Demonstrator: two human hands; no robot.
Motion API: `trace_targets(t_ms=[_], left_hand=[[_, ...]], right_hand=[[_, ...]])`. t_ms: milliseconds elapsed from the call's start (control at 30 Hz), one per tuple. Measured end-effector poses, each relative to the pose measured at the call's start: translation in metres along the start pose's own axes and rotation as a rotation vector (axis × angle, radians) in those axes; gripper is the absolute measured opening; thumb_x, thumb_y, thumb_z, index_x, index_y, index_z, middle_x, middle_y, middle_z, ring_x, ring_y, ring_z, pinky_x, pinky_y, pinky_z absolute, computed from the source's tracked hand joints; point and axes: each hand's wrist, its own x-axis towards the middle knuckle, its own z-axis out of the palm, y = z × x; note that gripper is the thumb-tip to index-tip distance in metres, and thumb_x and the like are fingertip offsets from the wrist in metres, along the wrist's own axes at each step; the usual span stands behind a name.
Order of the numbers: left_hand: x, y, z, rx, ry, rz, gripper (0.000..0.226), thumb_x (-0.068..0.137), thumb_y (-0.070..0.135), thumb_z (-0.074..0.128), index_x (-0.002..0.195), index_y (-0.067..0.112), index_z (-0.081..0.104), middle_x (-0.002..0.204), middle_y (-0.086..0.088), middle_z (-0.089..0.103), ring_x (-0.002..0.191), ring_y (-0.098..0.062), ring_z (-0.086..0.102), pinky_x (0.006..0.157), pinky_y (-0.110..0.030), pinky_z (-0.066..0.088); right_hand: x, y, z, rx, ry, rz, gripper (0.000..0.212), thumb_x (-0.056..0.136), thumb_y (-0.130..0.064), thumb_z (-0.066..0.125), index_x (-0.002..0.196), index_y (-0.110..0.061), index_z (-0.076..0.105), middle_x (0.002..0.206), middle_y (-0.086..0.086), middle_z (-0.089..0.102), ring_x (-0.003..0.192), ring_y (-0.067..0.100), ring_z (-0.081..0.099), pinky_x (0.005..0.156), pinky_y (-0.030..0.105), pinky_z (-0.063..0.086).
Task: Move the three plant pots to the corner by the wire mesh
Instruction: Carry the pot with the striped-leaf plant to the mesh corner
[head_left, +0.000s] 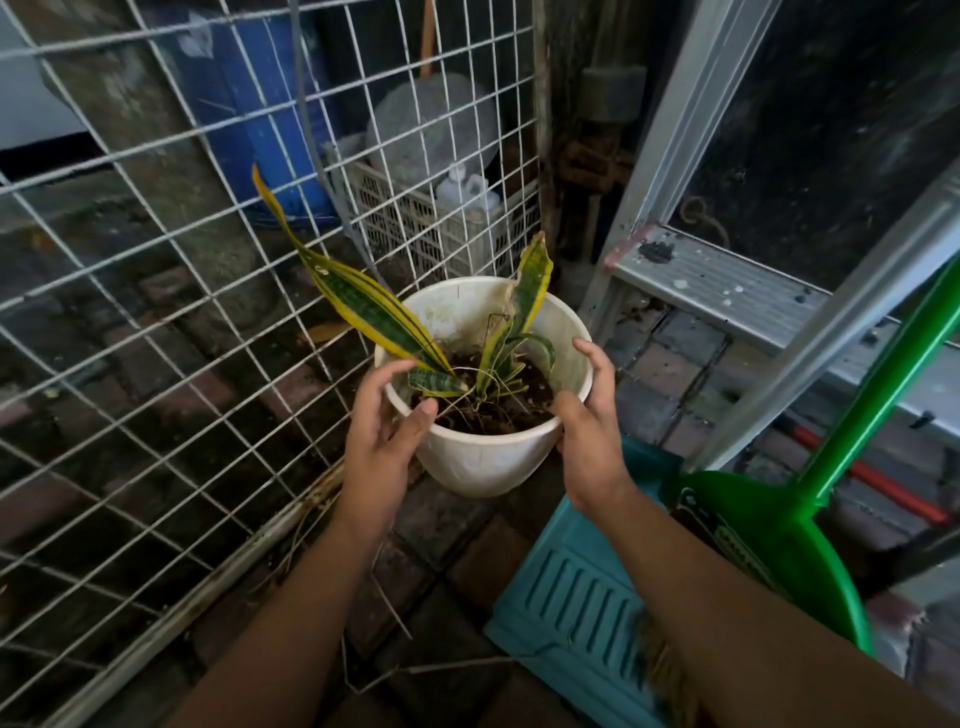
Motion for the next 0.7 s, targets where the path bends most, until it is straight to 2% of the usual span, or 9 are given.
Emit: trace_targets(t_ms=[67, 167, 267, 333, 400, 533, 600, 667, 700], left_hand=[[-0.002, -0.003, 0.003, -0.006, 0.005, -0.002, 0.045, 0.082, 0.053, 0.074, 0.126, 0.055, 0.063, 0.149, 0.016, 0.058, 0.147, -0.026, 0.054, 0.120, -0.069, 0.043], [-0.002, -0.005, 0.009, -0.002, 0.008, 0.008, 0.047, 0.084, 0.055, 0.074, 0.129, 0.054, 0.062, 0.154, 0.005, 0.056, 0.148, -0.027, 0.053, 0.121, -0.066, 0.042], [-0.003, -0.004, 0.017, 0.052, 0.016, 0.073, 0.041, 0.084, 0.055, 0.074, 0.124, 0.054, 0.063, 0.152, -0.006, 0.055, 0.147, -0.031, 0.052, 0.123, -0.062, 0.041], [-0.006, -0.005, 0.024, 0.114, 0.043, 0.118, 0.037, 0.082, 0.056, 0.074, 0.117, 0.054, 0.063, 0.153, -0.008, 0.050, 0.147, -0.023, 0.051, 0.126, -0.043, 0.041], [-0.008, -0.010, 0.032, 0.165, 0.067, 0.140, 0.035, 0.083, 0.057, 0.077, 0.112, 0.047, 0.061, 0.153, -0.013, 0.046, 0.143, -0.017, 0.050, 0.116, -0.012, 0.039], [-0.006, -0.013, 0.043, 0.177, 0.046, 0.090, 0.022, 0.079, 0.041, 0.078, 0.094, 0.032, 0.064, 0.157, -0.019, 0.035, 0.143, -0.018, 0.048, 0.101, 0.002, 0.035], [-0.002, -0.012, 0.042, 0.209, 0.027, 0.086, 0.017, 0.079, 0.035, 0.079, 0.085, 0.030, 0.064, 0.156, -0.020, 0.034, 0.145, 0.002, 0.041, 0.099, 0.004, 0.034], [0.003, -0.013, 0.038, 0.242, 0.009, 0.105, 0.022, 0.079, 0.025, 0.085, 0.081, 0.031, 0.064, 0.153, -0.025, 0.035, 0.129, 0.035, 0.032, 0.097, 0.007, 0.032], [0.004, -0.013, 0.037, 0.251, 0.007, 0.115, 0.023, 0.077, 0.026, 0.086, 0.080, 0.032, 0.064, 0.152, -0.026, 0.035, 0.123, 0.041, 0.028, 0.097, 0.007, 0.032]], right_hand=[[0.005, -0.001, -0.002, -0.006, -0.016, -0.007, 0.064, 0.079, -0.010, 0.051, 0.128, -0.050, 0.056, 0.144, 0.014, 0.057, 0.122, 0.039, 0.061, 0.109, 0.067, 0.048], [0.014, -0.003, -0.006, -0.002, -0.030, -0.007, 0.065, 0.077, -0.008, 0.049, 0.127, -0.049, 0.059, 0.143, 0.020, 0.057, 0.107, 0.036, 0.060, 0.094, 0.054, 0.052], [0.030, -0.006, -0.011, 0.004, -0.046, 0.019, 0.065, 0.077, -0.005, 0.046, 0.122, -0.049, 0.064, 0.142, 0.023, 0.059, 0.110, 0.035, 0.064, 0.089, 0.043, 0.053], [0.041, -0.009, -0.016, -0.012, -0.052, 0.041, 0.066, 0.075, -0.004, 0.046, 0.119, -0.048, 0.066, 0.136, 0.015, 0.065, 0.114, 0.032, 0.067, 0.086, 0.036, 0.059], [0.050, -0.013, -0.020, -0.052, -0.062, 0.058, 0.067, 0.071, -0.005, 0.047, 0.117, -0.049, 0.068, 0.130, 0.007, 0.067, 0.115, 0.028, 0.068, 0.083, 0.031, 0.061], [0.063, -0.024, -0.024, -0.142, -0.064, 0.063, 0.065, 0.069, -0.007, 0.047, 0.111, -0.052, 0.070, 0.143, 0.014, 0.060, 0.128, 0.040, 0.061, 0.106, 0.057, 0.053], [0.063, -0.026, -0.021, -0.153, -0.010, 0.057, 0.059, 0.080, -0.003, 0.047, 0.110, -0.048, 0.070, 0.145, 0.016, 0.059, 0.129, 0.043, 0.060, 0.111, 0.063, 0.049], [0.056, -0.023, -0.016, -0.122, 0.072, 0.012, 0.056, 0.093, 0.006, 0.044, 0.114, -0.039, 0.069, 0.144, 0.015, 0.060, 0.129, 0.040, 0.061, 0.112, 0.062, 0.049], [0.048, -0.019, -0.011, -0.110, 0.116, -0.015, 0.054, 0.095, 0.008, 0.044, 0.119, -0.035, 0.066, 0.141, 0.012, 0.061, 0.128, 0.036, 0.061, 0.113, 0.060, 0.049]])
